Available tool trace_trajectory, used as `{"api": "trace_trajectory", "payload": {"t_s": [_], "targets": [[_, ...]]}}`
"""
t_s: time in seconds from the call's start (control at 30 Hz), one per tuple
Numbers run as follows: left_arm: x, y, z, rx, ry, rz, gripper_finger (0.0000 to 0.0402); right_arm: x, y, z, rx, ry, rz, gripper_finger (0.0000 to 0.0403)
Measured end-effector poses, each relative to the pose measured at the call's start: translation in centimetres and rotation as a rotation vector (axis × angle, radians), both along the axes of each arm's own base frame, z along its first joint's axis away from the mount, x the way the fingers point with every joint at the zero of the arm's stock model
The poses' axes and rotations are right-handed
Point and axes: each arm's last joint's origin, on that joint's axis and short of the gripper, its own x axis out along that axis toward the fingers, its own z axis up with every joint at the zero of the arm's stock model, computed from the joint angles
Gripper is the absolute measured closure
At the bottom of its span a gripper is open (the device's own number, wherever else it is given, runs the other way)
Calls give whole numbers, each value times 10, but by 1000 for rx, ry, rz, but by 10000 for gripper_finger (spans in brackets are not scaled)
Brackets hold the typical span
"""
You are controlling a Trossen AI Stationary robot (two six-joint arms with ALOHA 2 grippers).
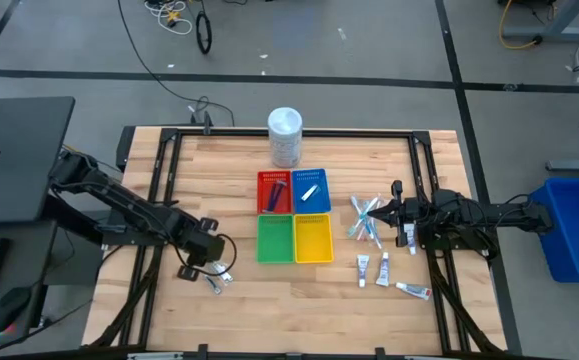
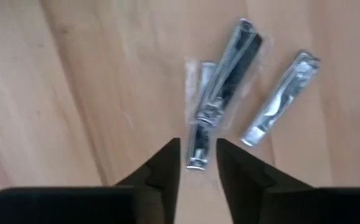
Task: Pick & Place Travel size toiletries
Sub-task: Put the silver nail cutter into the blue bin
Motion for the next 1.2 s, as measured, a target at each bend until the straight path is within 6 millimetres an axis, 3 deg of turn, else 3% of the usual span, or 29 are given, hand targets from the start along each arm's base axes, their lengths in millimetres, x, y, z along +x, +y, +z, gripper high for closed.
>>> {"api": "trace_trajectory", "payload": {"t_s": [0.2,0.4,0.73,1.2], "targets": [[-2,-2,-1,-16,10,72,219,0,0,0,0,0,0,390],[-2,-6,-15,2,64,64,192,0,0,0,0,0,0,390],[-3,-7,-39,33,140,81,205,0,0,0,0,0,0,390],[-2,-8,-42,13,115,82,235,0,0,0,0,0,0,390]]}}
